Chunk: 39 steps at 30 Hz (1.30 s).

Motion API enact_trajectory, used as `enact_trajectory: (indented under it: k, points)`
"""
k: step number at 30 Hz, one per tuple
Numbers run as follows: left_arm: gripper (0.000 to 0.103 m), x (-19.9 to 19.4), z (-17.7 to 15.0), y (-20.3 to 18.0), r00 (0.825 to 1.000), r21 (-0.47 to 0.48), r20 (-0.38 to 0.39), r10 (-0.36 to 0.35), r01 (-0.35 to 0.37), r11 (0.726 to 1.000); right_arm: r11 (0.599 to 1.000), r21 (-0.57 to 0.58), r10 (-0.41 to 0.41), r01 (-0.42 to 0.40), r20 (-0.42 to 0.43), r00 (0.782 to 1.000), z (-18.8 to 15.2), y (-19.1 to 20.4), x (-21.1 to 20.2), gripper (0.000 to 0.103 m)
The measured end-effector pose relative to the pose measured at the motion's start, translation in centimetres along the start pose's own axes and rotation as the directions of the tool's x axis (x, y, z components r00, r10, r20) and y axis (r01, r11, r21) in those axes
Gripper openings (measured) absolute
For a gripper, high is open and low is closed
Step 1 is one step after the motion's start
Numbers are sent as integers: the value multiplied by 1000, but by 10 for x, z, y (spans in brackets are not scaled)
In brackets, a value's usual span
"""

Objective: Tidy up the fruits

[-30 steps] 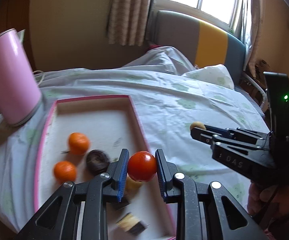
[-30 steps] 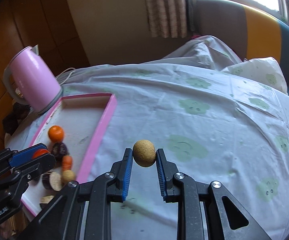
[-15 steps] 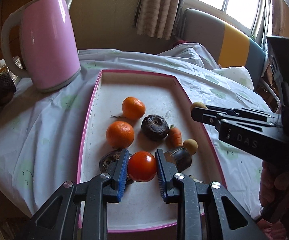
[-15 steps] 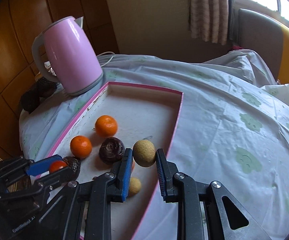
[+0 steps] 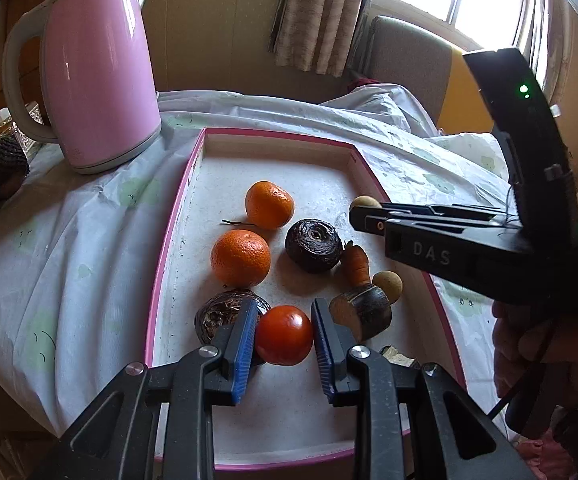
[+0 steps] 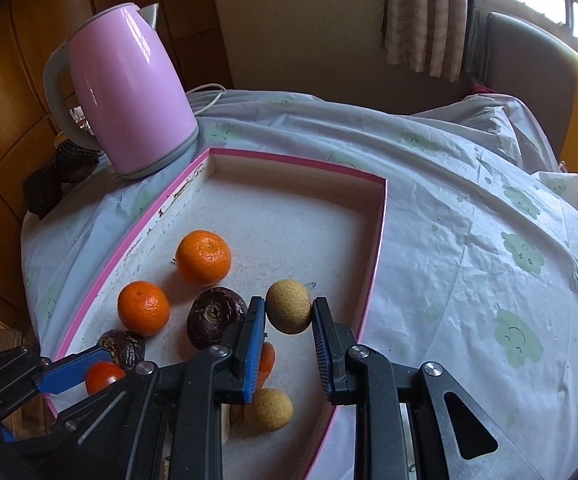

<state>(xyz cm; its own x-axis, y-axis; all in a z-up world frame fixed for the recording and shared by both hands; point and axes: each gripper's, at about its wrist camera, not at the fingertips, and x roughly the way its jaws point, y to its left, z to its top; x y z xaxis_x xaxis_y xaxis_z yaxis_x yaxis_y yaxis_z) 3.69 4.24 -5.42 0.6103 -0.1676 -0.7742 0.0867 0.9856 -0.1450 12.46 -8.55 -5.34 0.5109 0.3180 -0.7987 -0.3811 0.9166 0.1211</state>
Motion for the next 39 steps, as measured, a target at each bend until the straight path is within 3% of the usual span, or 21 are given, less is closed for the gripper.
enact_trajectory:
  k: [8,15,19,23,31,36,39]
  points:
    - [37,-2,1,0,1000,-15,2,-7,7,1000,1000,21,15,-14,-30,999,-4,-1,10,25]
    - [56,-14,2,1,999,-28,37,15,-14,1000,999,44,25,-24,-7,1000,-8,-3,-3,25]
    - [58,-22,3,4,998,-42,57,35,-33,999,999,47,21,-22,13,1000,-11,0,-14,25]
    - [62,-32,3,8,995,-56,81,53,-49,997,998,62,6,-9,47,999,-18,2,-31,37]
    - [63,-54,5,8,984,-71,146,106,-96,993,997,61,-51,45,103,993,-32,11,-55,39]
    - [70,-62,5,6,978,-76,167,128,-116,990,994,77,-92,82,142,986,-47,15,-70,49]
    - [70,-65,4,5,975,-77,173,137,-125,989,993,81,-100,89,149,984,-52,16,-74,60]
